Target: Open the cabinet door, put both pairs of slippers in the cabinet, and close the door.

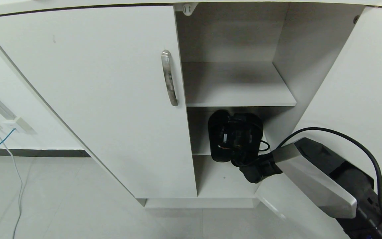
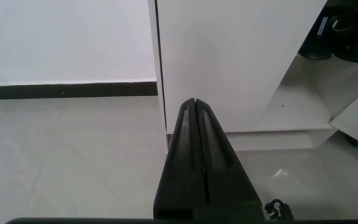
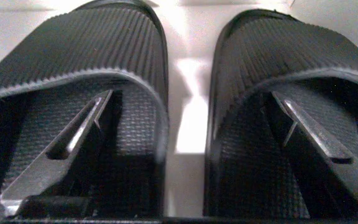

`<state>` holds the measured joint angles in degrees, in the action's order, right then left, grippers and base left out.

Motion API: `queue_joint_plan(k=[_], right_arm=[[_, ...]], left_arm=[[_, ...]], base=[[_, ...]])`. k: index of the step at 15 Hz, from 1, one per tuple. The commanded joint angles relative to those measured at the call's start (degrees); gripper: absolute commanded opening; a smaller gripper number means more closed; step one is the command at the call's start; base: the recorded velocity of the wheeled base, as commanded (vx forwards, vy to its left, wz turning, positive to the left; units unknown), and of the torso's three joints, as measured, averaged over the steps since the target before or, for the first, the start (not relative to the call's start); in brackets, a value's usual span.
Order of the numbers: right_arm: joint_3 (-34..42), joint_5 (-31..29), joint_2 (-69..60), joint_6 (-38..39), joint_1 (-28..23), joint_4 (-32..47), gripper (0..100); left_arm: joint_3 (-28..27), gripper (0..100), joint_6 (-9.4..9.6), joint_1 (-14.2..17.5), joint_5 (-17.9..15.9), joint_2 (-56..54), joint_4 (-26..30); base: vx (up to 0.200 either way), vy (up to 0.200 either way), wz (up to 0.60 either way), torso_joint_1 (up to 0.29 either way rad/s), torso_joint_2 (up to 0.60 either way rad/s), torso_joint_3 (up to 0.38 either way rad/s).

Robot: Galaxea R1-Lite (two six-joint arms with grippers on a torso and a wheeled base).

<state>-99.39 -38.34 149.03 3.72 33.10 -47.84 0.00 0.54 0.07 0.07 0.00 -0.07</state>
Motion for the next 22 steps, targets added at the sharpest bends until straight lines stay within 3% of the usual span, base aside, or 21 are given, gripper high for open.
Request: queue_joint_plan(k=[1, 12, 18, 22], right_arm=[[5.2, 0.0, -3.6, 0.0, 0.7, -1.3, 100], [45.0, -3.1, -26.7, 0.2, 10.2, -15.1, 100], [52.9, -4.6, -28.2, 0.2, 11.6, -21.1, 100], [53.6, -4.6, -28.9, 0.1, 12.0, -21.3, 100]], left_arm=[[0.0, 0, -0.01, 0.0, 0.0, 0.1, 0.0], [0.0, 0, -0.01, 0.0, -0.3, 0.1, 0.0], [0.0, 0, -0.01, 0.0, -0.4, 0.1, 0.0], [0.0, 0, -0.54, 0.0, -0.4, 0.1, 0.0]], base=[[0.000, 0.000, 0.00, 0.000, 0.00, 0.000], [0.000, 0.000, 0.00, 0.000, 0.00, 0.000], [0.000, 0.000, 0.00, 0.000, 0.00, 0.000], [-0.200, 0.000, 0.00, 0.001, 0.00, 0.000]])
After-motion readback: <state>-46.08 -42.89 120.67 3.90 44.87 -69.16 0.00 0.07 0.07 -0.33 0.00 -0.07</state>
